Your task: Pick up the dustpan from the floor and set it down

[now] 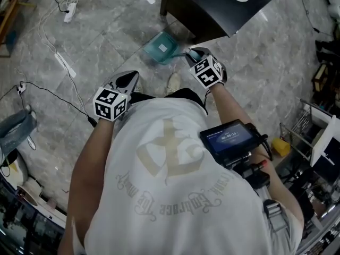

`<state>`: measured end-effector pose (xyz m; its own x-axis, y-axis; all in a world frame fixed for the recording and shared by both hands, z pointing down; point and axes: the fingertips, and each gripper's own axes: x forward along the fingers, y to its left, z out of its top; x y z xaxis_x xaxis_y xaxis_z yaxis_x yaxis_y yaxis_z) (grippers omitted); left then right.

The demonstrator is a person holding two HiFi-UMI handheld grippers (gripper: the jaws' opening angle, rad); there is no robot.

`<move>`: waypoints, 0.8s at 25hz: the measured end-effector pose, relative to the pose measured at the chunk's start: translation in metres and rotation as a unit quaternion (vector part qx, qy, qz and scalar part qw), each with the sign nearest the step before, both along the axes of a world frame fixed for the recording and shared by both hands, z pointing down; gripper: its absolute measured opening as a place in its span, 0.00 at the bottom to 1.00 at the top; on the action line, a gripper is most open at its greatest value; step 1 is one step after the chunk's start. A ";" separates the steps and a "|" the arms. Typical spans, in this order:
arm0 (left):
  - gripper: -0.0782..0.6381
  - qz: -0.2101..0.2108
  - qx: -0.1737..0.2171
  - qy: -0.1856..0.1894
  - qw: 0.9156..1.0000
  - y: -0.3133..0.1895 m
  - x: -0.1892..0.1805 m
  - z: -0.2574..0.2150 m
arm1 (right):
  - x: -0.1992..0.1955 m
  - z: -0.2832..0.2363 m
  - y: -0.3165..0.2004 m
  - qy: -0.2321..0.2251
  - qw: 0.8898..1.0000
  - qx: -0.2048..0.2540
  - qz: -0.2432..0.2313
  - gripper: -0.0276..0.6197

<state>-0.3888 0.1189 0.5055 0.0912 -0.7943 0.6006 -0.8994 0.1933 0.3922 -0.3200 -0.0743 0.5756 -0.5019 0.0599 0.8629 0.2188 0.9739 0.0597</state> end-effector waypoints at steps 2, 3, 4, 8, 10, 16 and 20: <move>0.12 0.000 -0.001 0.003 1.000 0.008 -0.011 0.002 | -0.009 0.007 0.001 0.008 1.000 0.001 0.009 0.21; 0.12 0.002 -0.002 0.005 1.000 0.013 -0.018 0.005 | -0.015 0.012 0.004 0.012 1.000 0.002 0.013 0.21; 0.12 0.004 -0.004 0.007 1.000 0.019 -0.026 0.009 | -0.023 0.019 0.007 0.016 1.000 0.003 0.015 0.21; 0.12 0.015 -0.008 0.010 1.000 0.031 -0.047 0.017 | -0.042 0.035 0.012 0.027 0.999 0.005 0.026 0.21; 0.12 0.020 -0.010 0.010 1.000 0.031 -0.050 0.012 | -0.043 0.036 0.009 0.031 0.999 0.004 0.035 0.21; 0.12 0.038 -0.017 0.012 0.999 0.036 -0.063 0.007 | -0.058 0.050 0.010 0.045 0.998 0.001 0.047 0.21; 0.12 0.043 -0.019 0.013 0.999 0.034 -0.058 0.000 | -0.052 0.052 0.004 0.052 0.997 0.001 0.056 0.21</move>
